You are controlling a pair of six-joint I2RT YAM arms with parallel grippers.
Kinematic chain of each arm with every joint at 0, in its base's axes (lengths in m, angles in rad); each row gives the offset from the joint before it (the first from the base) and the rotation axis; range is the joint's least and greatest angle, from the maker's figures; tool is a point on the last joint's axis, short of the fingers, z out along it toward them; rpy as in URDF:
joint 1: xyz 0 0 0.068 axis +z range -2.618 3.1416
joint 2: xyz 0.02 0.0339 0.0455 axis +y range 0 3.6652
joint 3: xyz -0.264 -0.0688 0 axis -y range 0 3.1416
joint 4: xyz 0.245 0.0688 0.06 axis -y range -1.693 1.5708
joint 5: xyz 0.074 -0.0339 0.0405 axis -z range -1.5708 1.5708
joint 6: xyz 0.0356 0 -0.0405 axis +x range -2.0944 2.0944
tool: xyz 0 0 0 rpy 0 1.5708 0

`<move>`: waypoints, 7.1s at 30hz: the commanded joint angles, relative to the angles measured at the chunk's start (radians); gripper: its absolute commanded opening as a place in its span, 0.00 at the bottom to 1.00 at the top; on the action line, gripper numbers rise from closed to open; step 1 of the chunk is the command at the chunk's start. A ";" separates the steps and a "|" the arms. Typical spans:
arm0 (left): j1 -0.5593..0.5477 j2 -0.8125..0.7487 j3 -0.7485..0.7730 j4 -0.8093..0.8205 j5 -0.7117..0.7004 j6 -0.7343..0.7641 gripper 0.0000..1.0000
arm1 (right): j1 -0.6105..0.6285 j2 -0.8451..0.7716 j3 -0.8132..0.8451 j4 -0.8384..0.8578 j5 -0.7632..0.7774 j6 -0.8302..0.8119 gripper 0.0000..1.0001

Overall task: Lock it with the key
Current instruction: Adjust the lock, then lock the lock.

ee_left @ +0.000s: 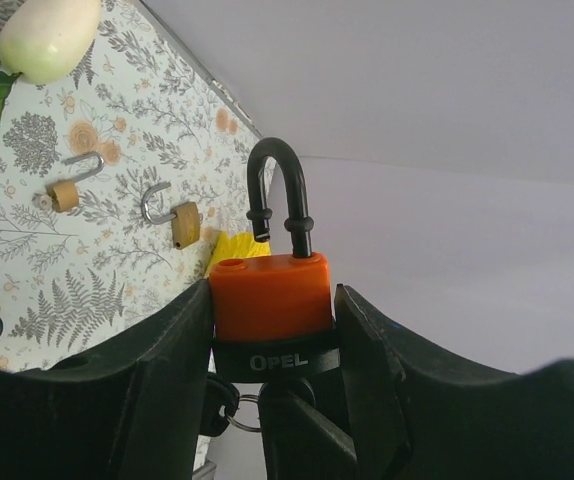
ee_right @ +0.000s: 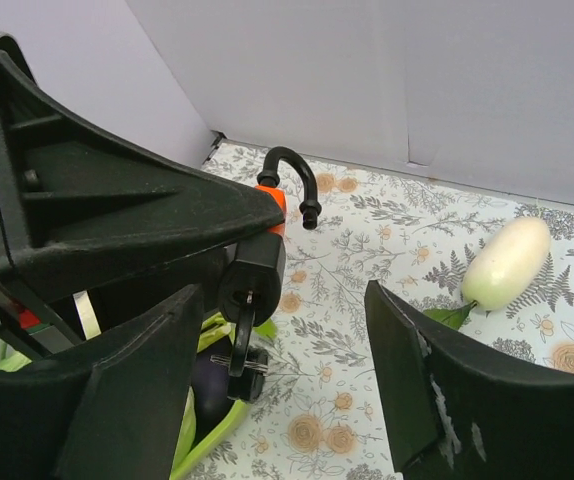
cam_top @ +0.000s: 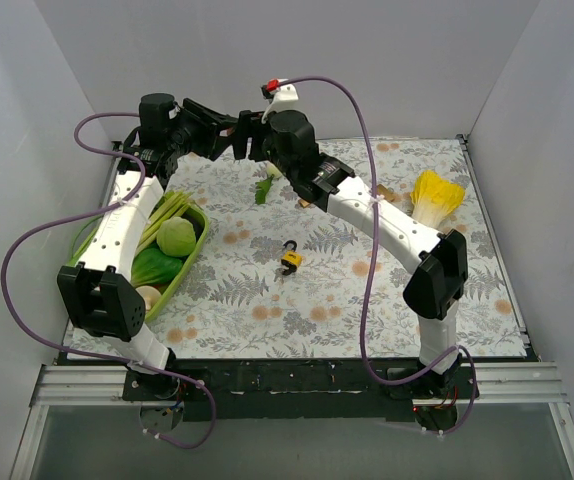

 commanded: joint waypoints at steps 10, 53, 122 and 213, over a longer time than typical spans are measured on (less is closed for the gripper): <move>-0.004 -0.087 -0.015 0.070 0.056 -0.049 0.12 | 0.009 0.048 0.087 0.106 0.044 0.032 0.66; 0.095 -0.467 -0.418 0.159 1.007 1.357 0.87 | -0.287 -0.769 -0.734 0.150 -1.164 -0.182 0.01; -0.435 -0.455 -0.406 0.066 0.706 1.433 0.00 | -0.186 -0.793 -0.648 -0.363 -1.197 -0.626 0.01; -0.420 -0.512 -0.598 0.152 0.714 1.297 0.00 | -0.264 -0.817 -0.647 -0.618 -1.200 -0.695 0.33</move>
